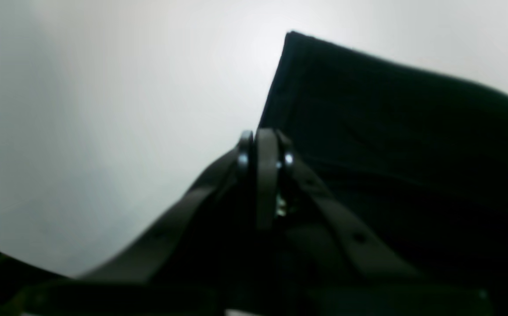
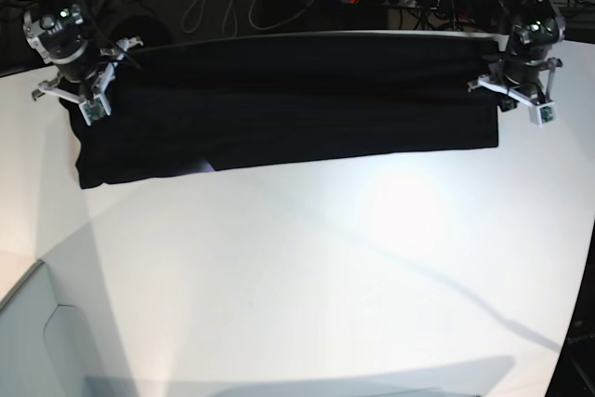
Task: Fold the T-shirt properly
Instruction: 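Hold the folded shirt edge with both grippers near the shoulder edge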
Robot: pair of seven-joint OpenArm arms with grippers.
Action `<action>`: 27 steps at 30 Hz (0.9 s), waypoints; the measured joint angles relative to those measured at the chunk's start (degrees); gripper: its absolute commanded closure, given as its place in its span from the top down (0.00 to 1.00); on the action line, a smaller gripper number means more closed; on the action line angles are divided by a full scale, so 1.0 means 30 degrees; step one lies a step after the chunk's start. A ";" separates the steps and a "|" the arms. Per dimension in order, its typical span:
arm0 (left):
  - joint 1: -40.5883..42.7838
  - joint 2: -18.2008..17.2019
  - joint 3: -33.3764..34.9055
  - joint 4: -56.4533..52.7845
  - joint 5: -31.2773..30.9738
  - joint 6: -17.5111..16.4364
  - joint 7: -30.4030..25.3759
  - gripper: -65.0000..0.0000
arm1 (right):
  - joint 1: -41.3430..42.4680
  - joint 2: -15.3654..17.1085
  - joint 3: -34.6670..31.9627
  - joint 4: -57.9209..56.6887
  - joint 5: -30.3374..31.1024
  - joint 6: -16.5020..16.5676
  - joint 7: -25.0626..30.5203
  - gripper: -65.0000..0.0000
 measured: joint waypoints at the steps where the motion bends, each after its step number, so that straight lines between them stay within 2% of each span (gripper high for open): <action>1: 0.0015 0.0073 -0.0036 -0.0138 -0.0328 -0.0007 -0.0007 0.00 | -0.0015 0.0000 0.0000 0.0000 -0.0007 0.0000 -0.0015 0.03; 4: 0.0299 0.0102 -0.0051 -0.0503 -0.1494 0.0000 0.0051 0.00 | 0.0051 0.0007 0.0000 0.0000 -0.0007 0.0000 -0.0007 0.17; 9: 0.0372 0.0131 -0.0051 -0.0503 -0.1829 0.0007 0.0066 0.00 | 0.0029 0.0007 0.0000 0.0000 -0.0036 0.0000 -0.0102 0.54; 11: 0.0357 0.0131 -0.0044 -0.0503 -0.1836 0.0007 0.0066 0.00 | 0.0044 0.0007 0.0000 0.0029 -0.0022 0.0000 -0.0095 0.64; 15: 0.0321 0.0131 -0.0051 -0.0503 -0.1821 0.0087 0.0073 0.00 | 0.0036 0.0073 0.0000 0.0095 -0.0007 0.0015 -0.0087 0.67; 17: 0.0306 0.0124 -0.0051 -0.0488 -0.1821 0.0138 0.0073 0.02 | 0.0073 0.0051 0.0022 0.0095 -0.0087 0.0750 -0.0102 0.67; 18: 0.0306 0.0124 -0.0051 -0.0437 -0.1821 0.0146 0.0080 0.08 | 0.0102 0.0051 0.0044 0.0095 -0.0066 0.1545 -0.0109 0.67; 20: 0.0306 0.0124 -0.0051 -0.0372 -0.1829 0.0160 0.0080 0.24 | 0.0109 -0.0015 0.0036 0.0102 -0.0087 0.2295 -0.0015 0.67; 23: 0.0306 0.0124 -0.0058 -0.0364 -0.1829 0.0211 0.0080 0.49 | 0.0102 -0.0007 0.0066 0.0102 -0.0087 0.2441 -0.0029 0.67; 25: 0.0306 0.0124 -0.0058 -0.0372 -0.1829 0.0204 0.0073 0.56 | 0.0109 -0.0007 0.0058 0.0102 -0.0080 0.2441 -0.0022 0.67; 27: 0.0306 0.0124 -0.0058 -0.0364 -0.1829 0.0204 0.0073 0.56 | 0.0109 -0.0007 0.0066 0.0102 -0.0080 0.2441 -0.0029 0.67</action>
